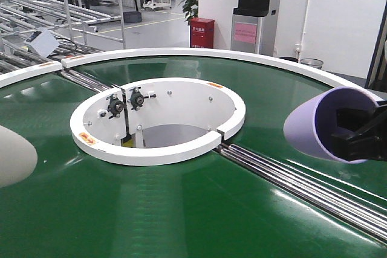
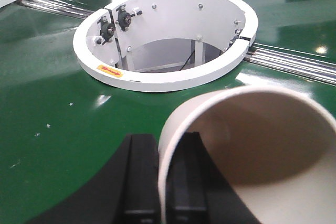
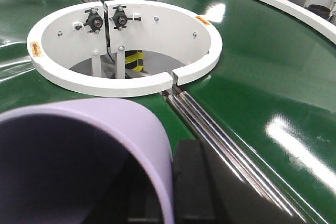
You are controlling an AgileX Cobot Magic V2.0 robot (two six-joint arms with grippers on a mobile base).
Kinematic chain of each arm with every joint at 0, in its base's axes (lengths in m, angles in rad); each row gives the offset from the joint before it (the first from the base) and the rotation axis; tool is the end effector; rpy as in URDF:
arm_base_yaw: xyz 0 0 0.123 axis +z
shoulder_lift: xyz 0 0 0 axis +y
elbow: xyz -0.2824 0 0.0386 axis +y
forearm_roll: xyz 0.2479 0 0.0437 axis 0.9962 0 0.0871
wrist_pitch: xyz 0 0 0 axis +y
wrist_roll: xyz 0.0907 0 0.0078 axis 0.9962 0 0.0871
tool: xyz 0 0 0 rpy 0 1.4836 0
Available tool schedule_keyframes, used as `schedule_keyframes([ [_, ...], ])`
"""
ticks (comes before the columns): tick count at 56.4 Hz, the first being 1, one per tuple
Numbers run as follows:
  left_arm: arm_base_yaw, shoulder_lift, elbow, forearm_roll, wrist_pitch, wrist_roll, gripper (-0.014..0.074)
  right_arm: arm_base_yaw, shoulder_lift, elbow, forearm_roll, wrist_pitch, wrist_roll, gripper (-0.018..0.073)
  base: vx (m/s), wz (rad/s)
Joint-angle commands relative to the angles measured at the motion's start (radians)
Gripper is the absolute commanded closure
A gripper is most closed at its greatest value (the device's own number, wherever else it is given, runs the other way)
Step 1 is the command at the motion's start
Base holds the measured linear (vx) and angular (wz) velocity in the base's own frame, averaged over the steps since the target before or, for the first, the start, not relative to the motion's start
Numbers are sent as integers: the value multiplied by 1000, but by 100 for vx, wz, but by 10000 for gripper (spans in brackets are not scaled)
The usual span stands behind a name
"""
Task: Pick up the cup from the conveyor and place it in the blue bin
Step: 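Lift both cups up off the conveyor belt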
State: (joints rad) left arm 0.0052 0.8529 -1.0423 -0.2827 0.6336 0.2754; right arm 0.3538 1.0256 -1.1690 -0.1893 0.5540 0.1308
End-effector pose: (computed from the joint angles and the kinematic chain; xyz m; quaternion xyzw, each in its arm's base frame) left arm 0.1633 -0.0142 0.4208 0.0643 0.8120 -0.0530 0.5777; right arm 0.2018 0.0649 0.4349 -0.1259 0.7990 0.0548 0.5854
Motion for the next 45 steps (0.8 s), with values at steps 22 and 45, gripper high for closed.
schedule_keyframes([
  [22,-4,-11,-30,-24,-80,-4,604,-1,-20,-27,-21,-84,0,568,0,0],
  [45,-4,-11,-30,-24,-80,-4,603,-1,-20,-27,-21,-84,0,568,0,0],
])
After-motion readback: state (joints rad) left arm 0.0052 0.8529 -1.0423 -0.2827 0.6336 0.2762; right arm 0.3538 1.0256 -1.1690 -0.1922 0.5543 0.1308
